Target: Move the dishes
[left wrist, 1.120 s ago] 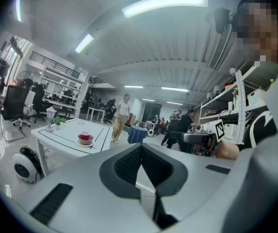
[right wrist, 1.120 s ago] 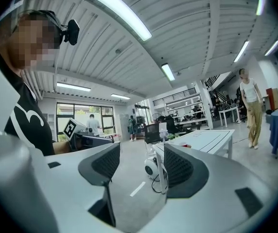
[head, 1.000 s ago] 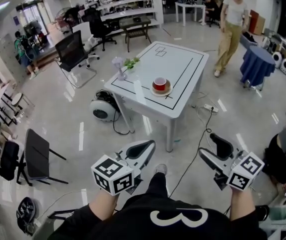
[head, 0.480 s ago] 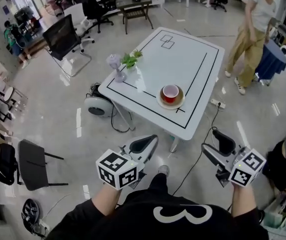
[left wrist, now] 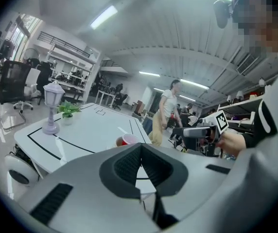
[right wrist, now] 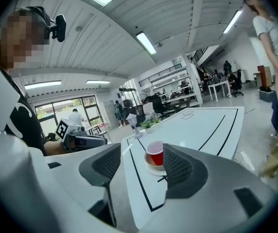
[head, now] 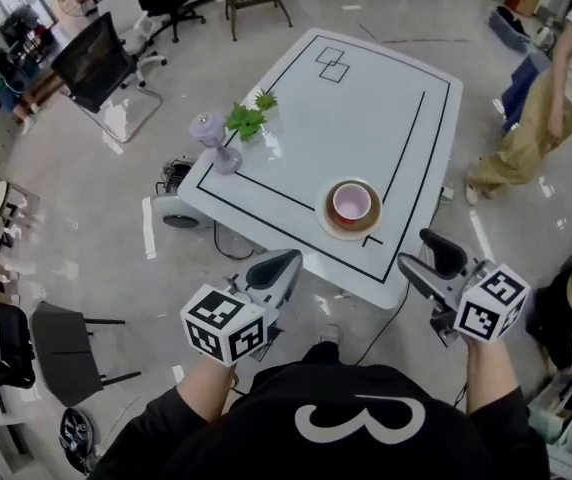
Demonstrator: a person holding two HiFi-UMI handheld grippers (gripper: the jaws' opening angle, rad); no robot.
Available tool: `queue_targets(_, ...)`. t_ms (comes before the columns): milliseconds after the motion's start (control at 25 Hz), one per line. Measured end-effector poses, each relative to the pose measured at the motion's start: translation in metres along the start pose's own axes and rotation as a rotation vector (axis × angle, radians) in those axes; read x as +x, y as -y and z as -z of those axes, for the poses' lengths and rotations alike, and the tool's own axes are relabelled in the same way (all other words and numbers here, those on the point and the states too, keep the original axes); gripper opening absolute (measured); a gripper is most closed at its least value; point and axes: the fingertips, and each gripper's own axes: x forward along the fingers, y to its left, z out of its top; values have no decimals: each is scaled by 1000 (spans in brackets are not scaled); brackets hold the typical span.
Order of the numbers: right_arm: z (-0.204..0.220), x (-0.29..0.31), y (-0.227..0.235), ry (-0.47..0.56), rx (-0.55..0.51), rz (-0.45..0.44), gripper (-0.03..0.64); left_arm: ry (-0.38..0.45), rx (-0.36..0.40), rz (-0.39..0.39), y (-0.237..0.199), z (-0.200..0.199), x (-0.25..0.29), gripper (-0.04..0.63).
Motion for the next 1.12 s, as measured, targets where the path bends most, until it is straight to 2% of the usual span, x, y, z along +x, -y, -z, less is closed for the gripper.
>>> queue_targets(240, -10, 29, 19, -18, -10, -6, 252, -29, -13, -27, -21, 0, 14, 1)
queue_targets(440, -12, 59, 35, -63, -31, -31, 247, -22, -27, -62, -30, -5, 14, 2)
queue_targets(600, -11, 85, 46, -101, -27, -72, 242, -1, -51, -110, -42, -11, 14, 2)
queue_targets(880, 7, 125, 70, -228, 3, -116, 230, 17, -117, -202, -60, -14, 14, 2)
queue_targets(1120, 21, 143, 78, -293, 48, -155, 192, 39, -164, -276, -73, -13, 8, 0)
